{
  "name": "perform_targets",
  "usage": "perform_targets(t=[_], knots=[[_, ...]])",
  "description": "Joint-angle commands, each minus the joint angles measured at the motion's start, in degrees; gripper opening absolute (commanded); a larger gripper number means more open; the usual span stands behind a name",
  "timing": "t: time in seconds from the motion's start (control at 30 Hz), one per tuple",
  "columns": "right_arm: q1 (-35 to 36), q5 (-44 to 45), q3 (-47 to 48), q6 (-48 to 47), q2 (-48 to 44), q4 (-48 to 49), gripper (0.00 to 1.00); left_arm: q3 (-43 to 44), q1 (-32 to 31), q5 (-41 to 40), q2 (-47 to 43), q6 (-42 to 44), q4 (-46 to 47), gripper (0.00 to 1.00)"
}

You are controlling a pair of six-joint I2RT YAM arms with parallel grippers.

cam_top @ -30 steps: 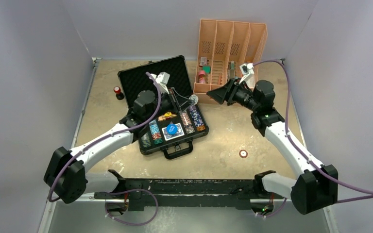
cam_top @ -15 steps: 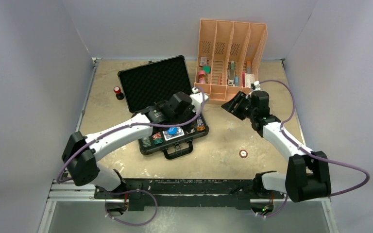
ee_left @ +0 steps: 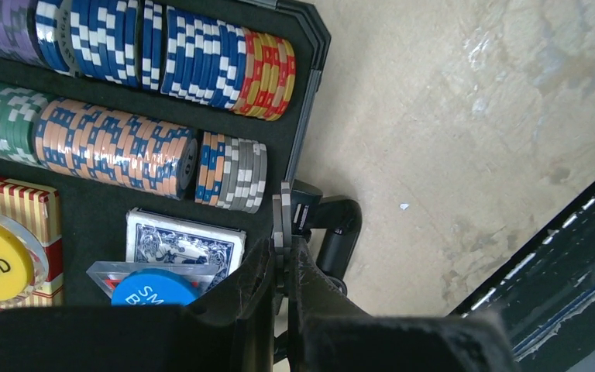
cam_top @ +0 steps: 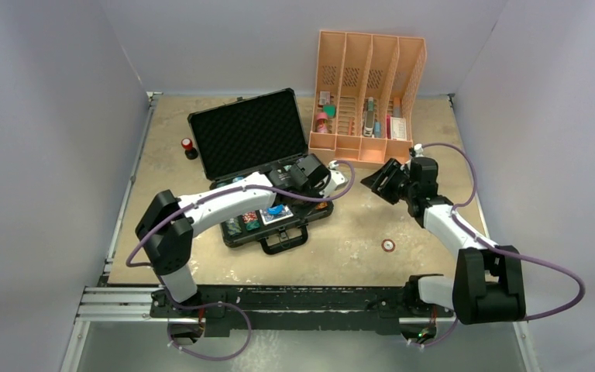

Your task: Pack up texas hold em set

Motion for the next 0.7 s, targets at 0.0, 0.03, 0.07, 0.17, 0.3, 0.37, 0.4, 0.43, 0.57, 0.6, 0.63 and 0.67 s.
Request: perform_targets(t=[0.0,0.03,0.07,0.17,0.3,0.37,0.4,0.43,0.57,0.6,0.63,0.67], knots=[[-0.04,-1.54,-0.44,-0.02,-1.73,3.11,0.56,3.42,-0.11,-2.16,0.77,1.83,-1.44,0.00],[-0.06,-1.58,-0.42,0.09,-1.72,3.13,0.56,3.42,-0.17,-2.53,0.95,1.77,-1.32,0.00],[-0.06,-1.62,-0.45,0.14,-1.78,3.18,0.56,3.50,-0.17,-3.34,1.19,1.43,-1.29,0.00],[-0.04,-1.76,-0.41,0.23,-1.72,3.26,0.56,3.78,-0.11,-4.79,1.70,0.58,-0.80,0.00],[-0.03,-1.74,-0.57,0.07,-1.64,3.31,0.56,3.81,-0.11,-8.42,1.86,-0.31,0.15,0.00],[-0.04,-1.69,-0.65,0.01,-1.69,3.39,0.56,3.95,-0.12,-9.02,2.11,-0.65,0.35,0.00],[-0.06,-1.67,-0.66,0.01,-1.68,3.35,0.56,3.92,-0.12,-9.46,2.20,-0.87,0.46,0.00],[-0.06,-1.63,-0.62,-0.03,-1.68,3.31,0.56,4.04,-0.11,-10.19,2.35,-1.13,0.62,0.00],[-0.06,-1.54,-0.92,-0.03,-1.74,3.39,0.56,4.53,-0.10,-10.31,3.51,-1.08,0.10,0.00],[-0.06,-1.47,-0.90,-0.04,-1.76,3.39,0.56,4.80,-0.13,-9.89,3.82,-1.01,-0.33,0.00],[-0.06,-1.45,-0.93,-0.04,-1.71,3.40,0.56,4.87,-0.17,-9.58,4.13,-0.92,-0.48,0.00],[-0.06,-1.43,-0.93,-0.03,-1.65,3.40,0.56,4.79,-0.24,-9.41,4.37,-0.80,-0.60,0.00]])
